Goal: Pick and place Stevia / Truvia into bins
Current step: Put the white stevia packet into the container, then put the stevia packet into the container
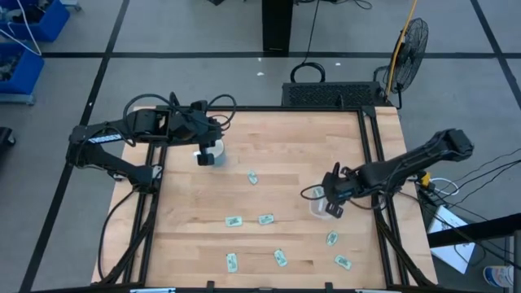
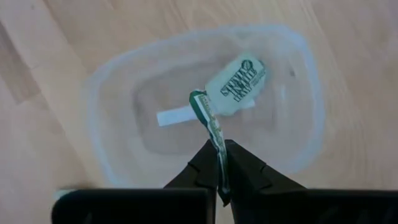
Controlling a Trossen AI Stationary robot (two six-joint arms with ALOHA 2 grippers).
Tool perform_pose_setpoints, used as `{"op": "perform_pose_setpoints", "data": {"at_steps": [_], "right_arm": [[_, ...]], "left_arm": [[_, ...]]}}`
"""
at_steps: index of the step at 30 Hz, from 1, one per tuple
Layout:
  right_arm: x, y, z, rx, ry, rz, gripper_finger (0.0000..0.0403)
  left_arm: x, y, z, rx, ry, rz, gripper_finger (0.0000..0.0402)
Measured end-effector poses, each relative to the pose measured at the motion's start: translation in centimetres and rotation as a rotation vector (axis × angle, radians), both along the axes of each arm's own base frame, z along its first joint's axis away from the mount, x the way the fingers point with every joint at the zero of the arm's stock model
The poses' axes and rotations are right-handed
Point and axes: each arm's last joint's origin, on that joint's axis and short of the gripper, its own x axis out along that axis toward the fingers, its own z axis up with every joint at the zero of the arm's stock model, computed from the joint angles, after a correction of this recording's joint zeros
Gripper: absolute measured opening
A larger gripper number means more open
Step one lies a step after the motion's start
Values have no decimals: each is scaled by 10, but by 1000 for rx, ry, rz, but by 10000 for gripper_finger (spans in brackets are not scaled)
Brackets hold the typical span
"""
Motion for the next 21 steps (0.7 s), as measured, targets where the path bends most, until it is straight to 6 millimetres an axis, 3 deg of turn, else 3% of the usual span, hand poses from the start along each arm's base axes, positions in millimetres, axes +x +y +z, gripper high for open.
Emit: {"op": "perform_pose_setpoints", "data": {"at_steps": [11, 17, 21], "right_arm": [[13, -6, -23, -51, 125, 65, 52], [14, -12, -21, -50, 118, 58, 99], [17, -14, -8, -48, 66, 82, 117]], "left_arm": [[0, 0, 0, -34, -22, 37, 60], [0, -1, 0, -68, -32, 38, 60], [0, -1, -1, -77, -24, 10, 60]]}}
